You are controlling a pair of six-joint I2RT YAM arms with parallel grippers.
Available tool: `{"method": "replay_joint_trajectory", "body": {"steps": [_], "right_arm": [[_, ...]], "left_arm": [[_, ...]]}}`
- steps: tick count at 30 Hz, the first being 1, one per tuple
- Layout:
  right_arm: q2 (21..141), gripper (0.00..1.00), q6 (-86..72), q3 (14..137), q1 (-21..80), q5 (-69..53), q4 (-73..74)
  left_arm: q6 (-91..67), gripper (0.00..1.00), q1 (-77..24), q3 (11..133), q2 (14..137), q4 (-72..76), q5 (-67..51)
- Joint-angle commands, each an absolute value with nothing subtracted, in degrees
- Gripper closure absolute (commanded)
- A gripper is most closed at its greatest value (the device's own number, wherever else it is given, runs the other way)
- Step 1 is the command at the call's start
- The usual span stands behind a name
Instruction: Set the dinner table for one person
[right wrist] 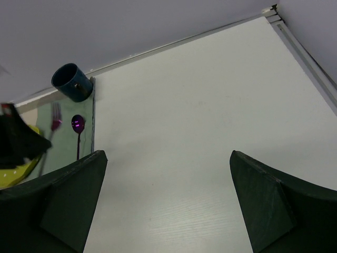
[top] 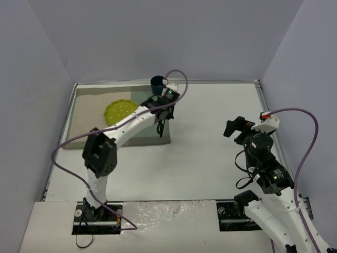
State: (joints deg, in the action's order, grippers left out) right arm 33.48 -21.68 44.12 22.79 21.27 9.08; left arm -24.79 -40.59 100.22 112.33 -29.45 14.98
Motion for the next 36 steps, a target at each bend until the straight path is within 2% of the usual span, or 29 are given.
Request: {"method": "replay_joint_trajectory", "body": {"steps": [1,6,12,15,17,27,36], "right_arm": [[36.7,0.01,-20.3,44.5,22.5,17.4,5.5],[38.4,0.01,-19.5,43.7,22.5,14.7,3.6],[40.7,0.01,-19.7,42.8,22.5,11.2,1.6],[41.4,0.01,-19.6,42.2,22.5,10.2,0.9],[42.0,0.01,-19.6,42.0,22.5,9.9,0.7],[45.2,0.01,-19.0,42.2,22.5,8.4,0.6],[47.9,0.01,-18.7,42.3,22.5,8.0,0.6]], "left_arm": [[-16.7,1.0,-29.0,91.6,97.0,-25.6,13.5],[-8.6,1.0,-8.4,81.0,90.0,-21.9,5.2],[-0.4,1.0,7.4,82.3,95.1,-19.7,-0.9],[-0.3,1.0,12.1,81.2,98.6,-15.4,-6.9],[1.1,1.0,13.9,81.5,101.4,-13.4,-10.1],[7.4,1.0,16.8,84.8,111.9,-10.8,-11.5],[8.8,1.0,17.6,84.5,114.3,-8.7,-12.3]]}}
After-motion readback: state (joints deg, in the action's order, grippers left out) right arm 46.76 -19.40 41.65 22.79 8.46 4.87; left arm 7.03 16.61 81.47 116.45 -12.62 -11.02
